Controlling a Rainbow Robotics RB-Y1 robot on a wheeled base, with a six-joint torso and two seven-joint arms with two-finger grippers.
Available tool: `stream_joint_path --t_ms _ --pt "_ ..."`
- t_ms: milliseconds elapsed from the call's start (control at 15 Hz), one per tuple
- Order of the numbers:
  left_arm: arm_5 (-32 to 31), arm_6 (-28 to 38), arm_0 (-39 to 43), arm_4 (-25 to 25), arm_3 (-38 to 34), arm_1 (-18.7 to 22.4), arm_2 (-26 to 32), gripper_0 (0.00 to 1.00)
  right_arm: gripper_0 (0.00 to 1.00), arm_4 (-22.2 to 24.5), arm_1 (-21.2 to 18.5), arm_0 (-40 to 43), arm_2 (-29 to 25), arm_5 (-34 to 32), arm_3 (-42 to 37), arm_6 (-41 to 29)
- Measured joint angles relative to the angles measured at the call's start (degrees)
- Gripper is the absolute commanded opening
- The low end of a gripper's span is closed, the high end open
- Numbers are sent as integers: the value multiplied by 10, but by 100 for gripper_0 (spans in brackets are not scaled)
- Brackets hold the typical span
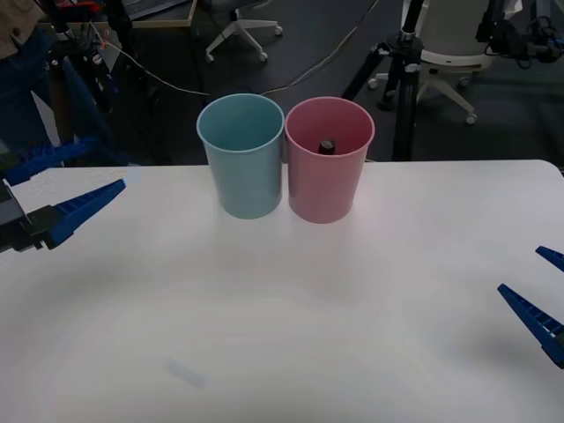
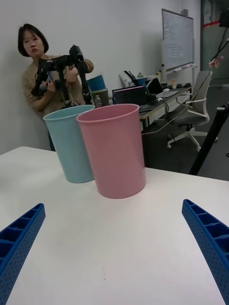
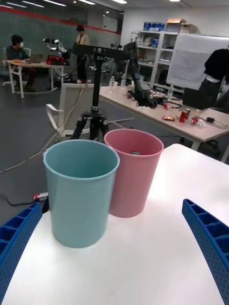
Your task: Grasp the object on the table and drop it into the matching bin: aluminum can to the light blue bin, PET bottle to the pink bin.
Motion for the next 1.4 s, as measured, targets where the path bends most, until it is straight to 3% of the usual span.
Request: stream_joint_path --t_ms 667,1133,1400 --pt "-121 -43 86 -63 -3 -167 104 100 100 0 0 0 0 0 0 0" --pt "-120 -125 182 -3 -3 -172 91 100 100 0 0 0 0 0 0 0" --pt "-119 -130 201 4 -2 -172 89 100 100 0 0 0 0 0 0 0"
